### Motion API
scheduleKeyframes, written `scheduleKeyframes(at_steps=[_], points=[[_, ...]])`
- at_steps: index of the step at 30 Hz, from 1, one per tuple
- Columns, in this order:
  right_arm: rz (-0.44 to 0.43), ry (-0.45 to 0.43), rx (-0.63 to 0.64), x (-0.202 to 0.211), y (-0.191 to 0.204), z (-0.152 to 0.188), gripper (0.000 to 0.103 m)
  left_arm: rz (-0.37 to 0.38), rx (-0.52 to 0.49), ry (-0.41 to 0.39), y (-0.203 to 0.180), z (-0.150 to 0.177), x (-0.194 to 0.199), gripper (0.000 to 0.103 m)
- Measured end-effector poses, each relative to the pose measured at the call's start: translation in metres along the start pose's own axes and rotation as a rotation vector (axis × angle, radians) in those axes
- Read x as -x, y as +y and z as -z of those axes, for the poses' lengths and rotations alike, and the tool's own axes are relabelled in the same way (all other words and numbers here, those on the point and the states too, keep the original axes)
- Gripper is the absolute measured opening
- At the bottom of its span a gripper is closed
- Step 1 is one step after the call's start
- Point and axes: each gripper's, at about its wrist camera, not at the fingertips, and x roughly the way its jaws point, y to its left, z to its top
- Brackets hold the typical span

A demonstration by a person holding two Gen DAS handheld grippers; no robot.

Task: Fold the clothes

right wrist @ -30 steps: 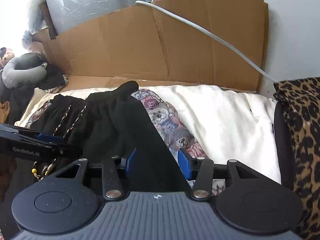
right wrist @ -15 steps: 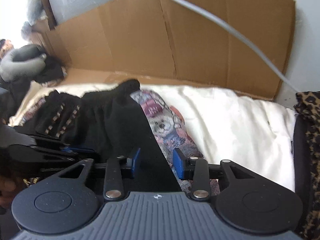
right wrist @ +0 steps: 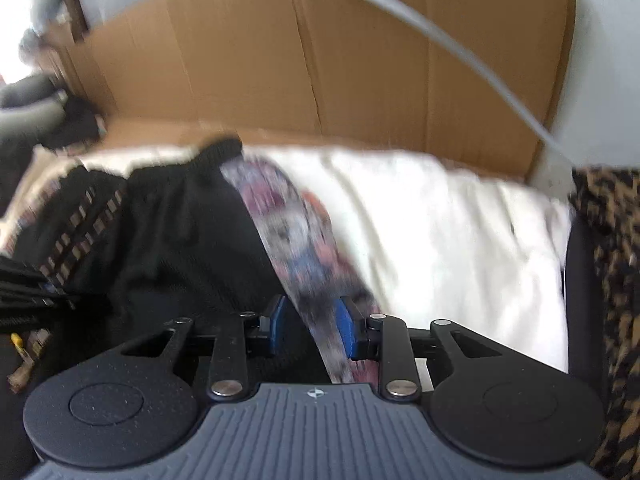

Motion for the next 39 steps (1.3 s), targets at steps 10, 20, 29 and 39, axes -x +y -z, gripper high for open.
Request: scheduleKeyframes(at_steps=[10, 20, 29, 39], points=[[0.001, -0.003, -0.039, -0.037, 0.01, -0.018, 0.008, 0.031, 0.052, -0.087, 0.003, -0.023, 0.007, 0.007], [0.011, 0.011, 0.022, -0.037, 0.023, -0.013, 0.01, -0.028, 0.086, -0.112, 0.035, 0.0, 0.041, 0.039], [0.042, 0.02, 0.013, -0.031, 0.007, -0.006, 0.01, -0.223, 0.207, -0.172, 0.121, 0.008, 0.067, 0.032], [0.061, 0.061, -0.001, -0.042, 0.007, -0.002, 0.013, -0.355, 0.304, -0.165, 0.182, 0.038, 0.066, 0.027]])
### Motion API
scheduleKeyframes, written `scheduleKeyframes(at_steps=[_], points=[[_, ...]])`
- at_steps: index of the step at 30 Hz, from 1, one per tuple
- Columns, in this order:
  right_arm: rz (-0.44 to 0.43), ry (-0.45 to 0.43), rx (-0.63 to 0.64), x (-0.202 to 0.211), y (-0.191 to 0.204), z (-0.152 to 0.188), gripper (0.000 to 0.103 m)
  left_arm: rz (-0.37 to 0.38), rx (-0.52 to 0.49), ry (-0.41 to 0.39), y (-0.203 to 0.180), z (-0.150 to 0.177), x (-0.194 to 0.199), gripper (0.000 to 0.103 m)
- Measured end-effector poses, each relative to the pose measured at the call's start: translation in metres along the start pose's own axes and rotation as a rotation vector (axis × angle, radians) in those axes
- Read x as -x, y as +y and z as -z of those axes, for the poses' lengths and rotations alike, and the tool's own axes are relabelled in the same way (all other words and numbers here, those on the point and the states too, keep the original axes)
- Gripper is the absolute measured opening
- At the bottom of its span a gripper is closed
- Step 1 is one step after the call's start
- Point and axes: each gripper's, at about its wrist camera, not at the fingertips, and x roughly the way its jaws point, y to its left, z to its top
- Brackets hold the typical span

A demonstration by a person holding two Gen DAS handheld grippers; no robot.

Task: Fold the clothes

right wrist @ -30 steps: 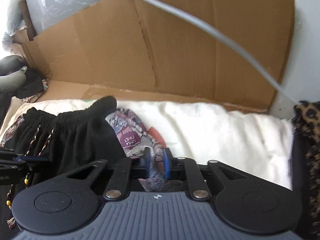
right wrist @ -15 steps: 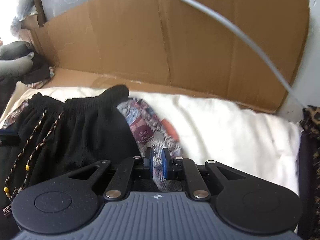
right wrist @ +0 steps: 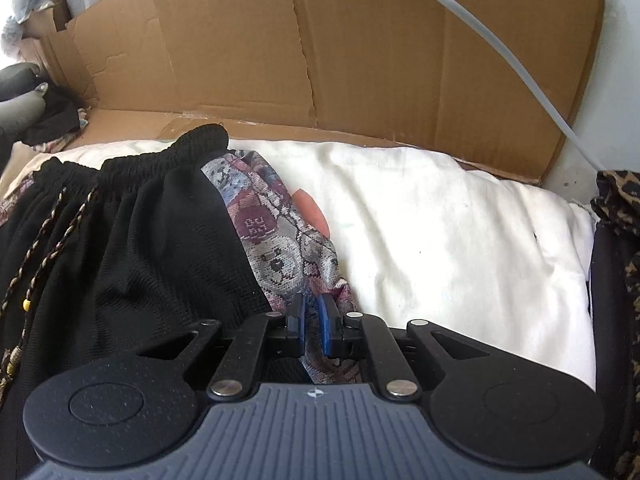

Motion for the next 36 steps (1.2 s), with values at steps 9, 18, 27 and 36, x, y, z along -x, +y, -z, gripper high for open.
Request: scheduleKeyframes(at_steps=[9, 18, 27, 36], points=[[0.013, 0.009, 0.002, 0.001, 0.001, -0.002, 0.013, 0.024, 0.014, 0.032, 0.008, 0.005, -0.026, 0.021], [-0.035, -0.002, -0.027, 0.027, -0.015, 0.0, 0.013, 0.079, 0.063, 0.052, 0.03, 0.011, -0.009, 0.013], [-0.002, 0.049, -0.04, 0.045, -0.029, 0.037, 0.013, 0.05, 0.015, 0.103, 0.045, 0.04, 0.006, 0.011], [0.064, 0.051, -0.05, 0.078, -0.041, 0.062, 0.014, 0.026, 0.023, 0.146, 0.065, 0.068, 0.032, 0.011]])
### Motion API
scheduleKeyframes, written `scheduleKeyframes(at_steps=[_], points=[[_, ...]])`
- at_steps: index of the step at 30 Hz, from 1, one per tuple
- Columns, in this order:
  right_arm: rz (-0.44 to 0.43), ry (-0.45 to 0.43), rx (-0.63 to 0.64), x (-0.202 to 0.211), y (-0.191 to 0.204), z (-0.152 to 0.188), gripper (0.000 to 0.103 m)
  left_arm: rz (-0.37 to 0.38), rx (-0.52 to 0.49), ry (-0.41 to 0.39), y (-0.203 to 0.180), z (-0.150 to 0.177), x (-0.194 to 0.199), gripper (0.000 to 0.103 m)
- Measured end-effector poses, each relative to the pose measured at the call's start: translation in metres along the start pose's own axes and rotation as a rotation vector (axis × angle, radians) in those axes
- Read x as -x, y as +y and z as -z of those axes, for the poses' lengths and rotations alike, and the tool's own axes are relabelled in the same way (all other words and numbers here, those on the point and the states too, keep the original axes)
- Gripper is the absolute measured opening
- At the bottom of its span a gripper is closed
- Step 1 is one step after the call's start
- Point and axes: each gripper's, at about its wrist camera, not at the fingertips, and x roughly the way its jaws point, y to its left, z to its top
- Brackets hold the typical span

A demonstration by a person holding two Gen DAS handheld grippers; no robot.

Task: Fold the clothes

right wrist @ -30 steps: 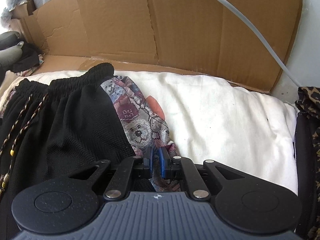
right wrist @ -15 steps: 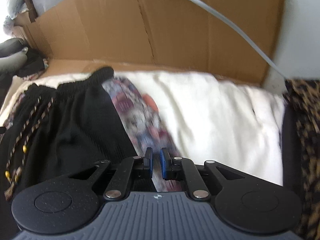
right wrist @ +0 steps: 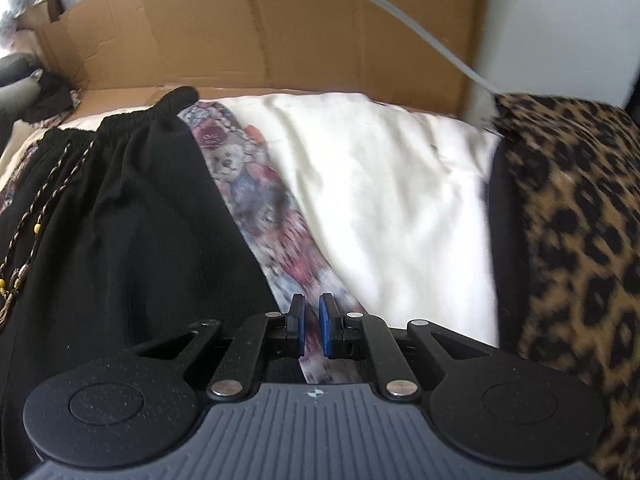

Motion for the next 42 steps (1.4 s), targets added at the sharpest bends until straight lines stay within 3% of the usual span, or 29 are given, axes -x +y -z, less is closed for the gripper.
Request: scheduleKeyframes(at_steps=[13, 21, 28, 36, 39, 42], points=[[0.024, 0.07, -0.036, 0.031, -0.023, 0.048, 0.015, 0.006, 0.02, 0.075, 0.018, 0.041, 0.036, 0.011], [0.058, 0.085, -0.04, 0.05, -0.03, 0.072, 0.016, -0.028, 0.018, 0.094, 0.027, 0.058, 0.045, 0.011], [0.066, 0.133, 0.03, 0.057, -0.036, 0.079, 0.028, -0.013, -0.05, 0.123, 0.027, 0.061, 0.049, 0.012], [0.096, 0.138, -0.033, 0.079, -0.042, 0.097, 0.038, -0.03, -0.066, 0.154, 0.033, 0.089, 0.059, 0.013], [0.09, 0.16, 0.026, 0.091, -0.038, 0.103, 0.049, -0.028, -0.071, 0.157, 0.037, 0.091, 0.067, 0.015], [0.09, 0.141, -0.037, 0.107, -0.041, 0.104, 0.05, -0.033, -0.049, 0.135, 0.041, 0.087, 0.076, 0.018]])
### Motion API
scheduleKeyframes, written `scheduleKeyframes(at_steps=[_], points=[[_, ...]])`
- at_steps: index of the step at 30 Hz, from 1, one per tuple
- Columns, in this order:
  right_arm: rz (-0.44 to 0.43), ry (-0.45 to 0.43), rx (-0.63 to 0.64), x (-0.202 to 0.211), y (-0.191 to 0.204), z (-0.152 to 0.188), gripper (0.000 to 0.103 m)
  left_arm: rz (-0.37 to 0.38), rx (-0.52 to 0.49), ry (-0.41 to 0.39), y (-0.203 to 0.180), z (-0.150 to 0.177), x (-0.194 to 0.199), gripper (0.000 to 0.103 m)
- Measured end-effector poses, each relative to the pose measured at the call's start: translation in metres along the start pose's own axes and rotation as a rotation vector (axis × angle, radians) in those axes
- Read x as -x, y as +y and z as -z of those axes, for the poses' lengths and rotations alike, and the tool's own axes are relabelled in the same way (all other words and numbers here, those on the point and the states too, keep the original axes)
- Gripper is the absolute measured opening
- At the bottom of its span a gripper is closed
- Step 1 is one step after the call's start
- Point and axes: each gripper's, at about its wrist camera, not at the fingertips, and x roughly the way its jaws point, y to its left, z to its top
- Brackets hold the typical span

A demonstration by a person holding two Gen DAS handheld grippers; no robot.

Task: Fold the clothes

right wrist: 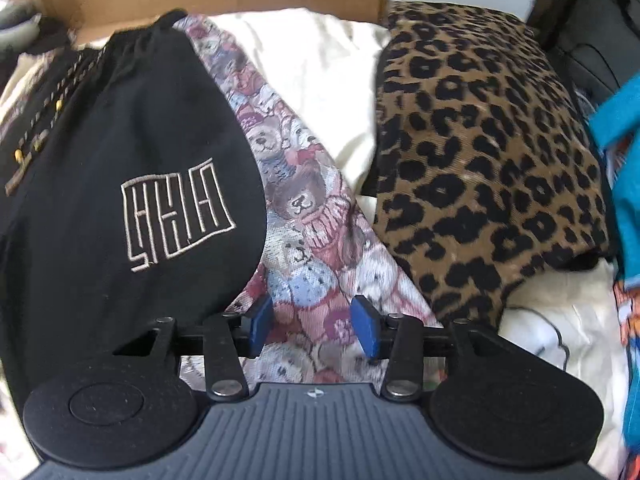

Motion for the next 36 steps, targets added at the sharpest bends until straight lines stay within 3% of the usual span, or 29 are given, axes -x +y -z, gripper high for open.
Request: scheduleKeyframes(at_steps=[4, 7, 8, 17, 23, 28, 36], points=[[-0.059, -0.074, -0.098, 0.023, 0.004, -0.001, 0.052, 0.007, 0.032, -0.036, -0.006, -0.007, 0.016, 0.035], [-0.089, -0.149, -0.128, 0.031, 0.018, 0.004, 0.068, 0.014, -0.003, -0.077, -0.021, -0.007, 0.027, 0.054], [-0.109, -0.156, -0.13, 0.028, 0.022, 0.004, 0.069, 0.021, -0.014, -0.082, -0.025, -0.008, 0.027, 0.055], [-0.117, -0.073, -0.003, -0.001, 0.047, 0.007, 0.069, 0.019, -0.05, -0.056, -0.036, -0.016, 0.009, 0.055], [-0.109, -0.016, -0.013, -0.007, 0.05, 0.025, 0.069, -0.018, -0.021, -0.057, -0.017, -0.011, 0.013, 0.054], [-0.112, 0.0, 0.017, -0.003, 0.057, 0.032, 0.069, -0.027, -0.01, 0.003, 0.008, 0.007, 0.016, 0.043], [-0.131, 0.012, 0.04, 0.004, 0.069, 0.03, 0.069, -0.04, 0.064, 0.076, 0.038, 0.031, 0.019, 0.04]])
